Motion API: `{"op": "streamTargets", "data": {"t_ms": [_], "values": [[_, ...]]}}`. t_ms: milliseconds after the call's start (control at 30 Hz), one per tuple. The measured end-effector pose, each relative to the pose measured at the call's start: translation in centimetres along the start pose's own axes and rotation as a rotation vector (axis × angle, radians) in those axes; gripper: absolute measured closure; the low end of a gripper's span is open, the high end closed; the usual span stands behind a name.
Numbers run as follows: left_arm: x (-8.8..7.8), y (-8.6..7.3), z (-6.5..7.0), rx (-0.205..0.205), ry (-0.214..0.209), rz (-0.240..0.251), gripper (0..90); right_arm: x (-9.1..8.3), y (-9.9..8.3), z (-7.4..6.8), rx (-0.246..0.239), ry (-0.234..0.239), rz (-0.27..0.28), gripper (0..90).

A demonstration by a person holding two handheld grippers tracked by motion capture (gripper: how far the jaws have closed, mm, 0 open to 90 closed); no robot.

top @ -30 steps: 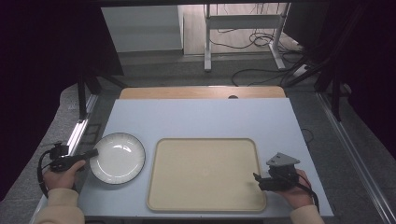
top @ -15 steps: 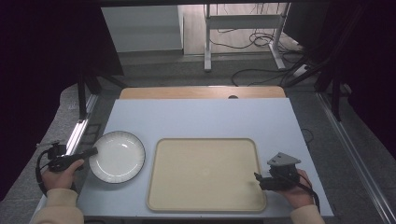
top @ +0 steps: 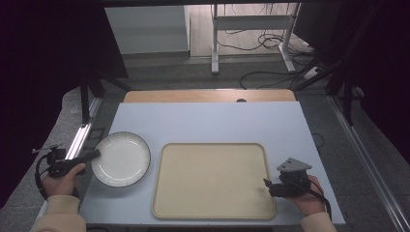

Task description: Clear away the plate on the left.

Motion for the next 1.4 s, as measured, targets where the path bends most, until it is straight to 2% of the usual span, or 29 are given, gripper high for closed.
{"op": "streamTargets", "data": {"t_ms": [233,467,900,1167,1400], "values": [[0.3,0.0,0.4,-0.01,-0.043,0.016,82.5,0.1,0.0,0.0,-0.004,-0.003,-0.002,14.2],[0.3,0.2,0.9,-0.006,-0.066,0.036,82.4,0.1,0.0,0.0,-0.004,-0.003,-0.002,14.2],[0.9,0.3,2.2,0.006,-0.108,0.031,82.0,0.0,0.0,0.1,0.002,-0.004,0.001,14.2],[1.5,0.2,3.0,0.019,-0.123,0.02,81.8,-0.2,0.2,0.2,0.007,-0.015,0.022,14.5],[2.0,0.1,3.5,0.026,-0.128,0.011,81.5,-0.7,0.5,0.0,0.015,-0.005,0.033,14.4]]}}
Point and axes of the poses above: each handheld gripper's, and its own axes: x roughly forward along the jaws, y roughly out of its top, z roughly to its right, the point moved 5 cm from there along x, roughly forward along the jaws, and after that the axes turned 10 degrees about -y, right-handed, at the moved point
